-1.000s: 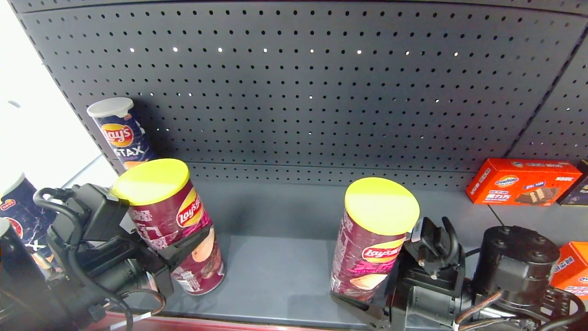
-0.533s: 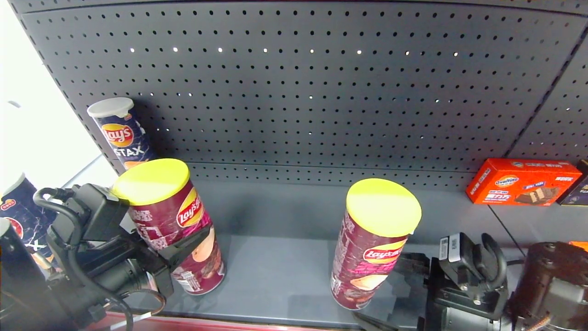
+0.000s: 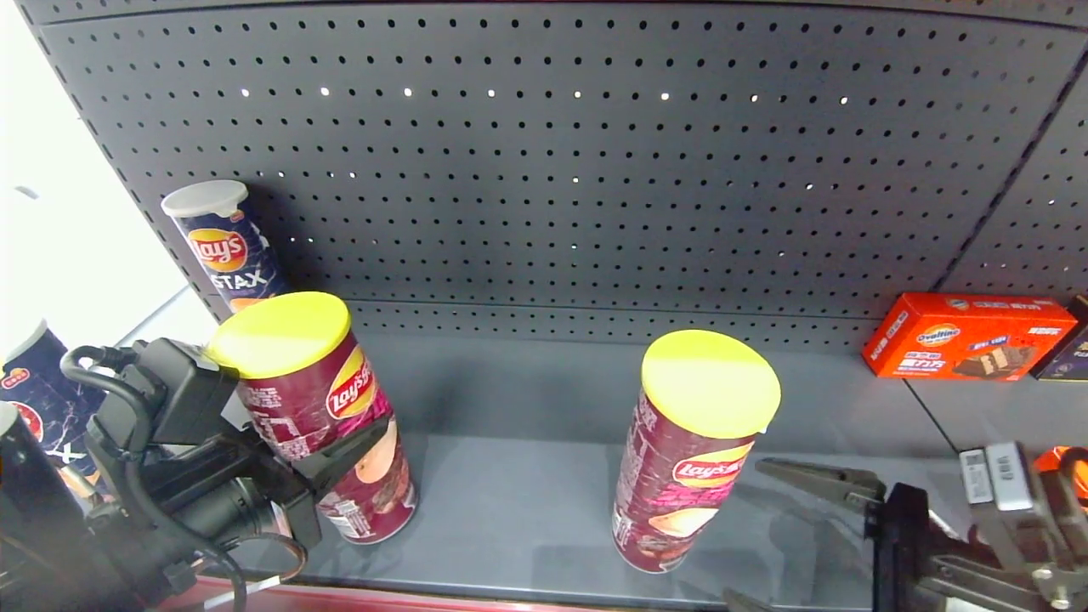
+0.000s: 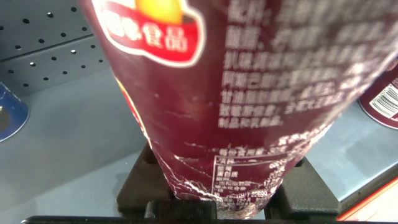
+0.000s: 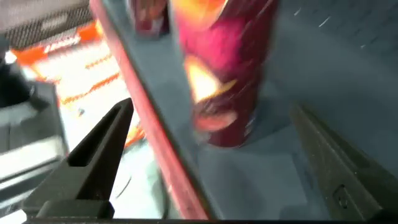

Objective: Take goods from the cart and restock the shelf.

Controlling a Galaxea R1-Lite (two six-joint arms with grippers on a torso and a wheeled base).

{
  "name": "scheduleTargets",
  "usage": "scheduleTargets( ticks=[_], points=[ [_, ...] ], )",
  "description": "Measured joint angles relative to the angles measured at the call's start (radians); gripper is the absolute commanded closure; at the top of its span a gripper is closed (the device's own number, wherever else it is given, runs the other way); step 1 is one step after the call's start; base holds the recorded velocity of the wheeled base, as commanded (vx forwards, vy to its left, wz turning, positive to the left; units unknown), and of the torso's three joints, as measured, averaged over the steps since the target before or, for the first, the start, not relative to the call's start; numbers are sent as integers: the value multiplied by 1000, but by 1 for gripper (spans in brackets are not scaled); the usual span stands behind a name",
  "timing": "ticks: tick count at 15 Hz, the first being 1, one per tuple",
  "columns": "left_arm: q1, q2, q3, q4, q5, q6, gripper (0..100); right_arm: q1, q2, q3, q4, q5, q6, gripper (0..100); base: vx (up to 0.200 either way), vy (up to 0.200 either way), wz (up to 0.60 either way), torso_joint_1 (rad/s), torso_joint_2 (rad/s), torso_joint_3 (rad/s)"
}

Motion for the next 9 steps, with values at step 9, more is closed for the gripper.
scheduleTargets(
  ticks=[9],
  points=[
    [-4,-21,4,3,0,0,100,-529,-402,73,100,-70,-3,0,0,0,0,0,0,0]
  ],
)
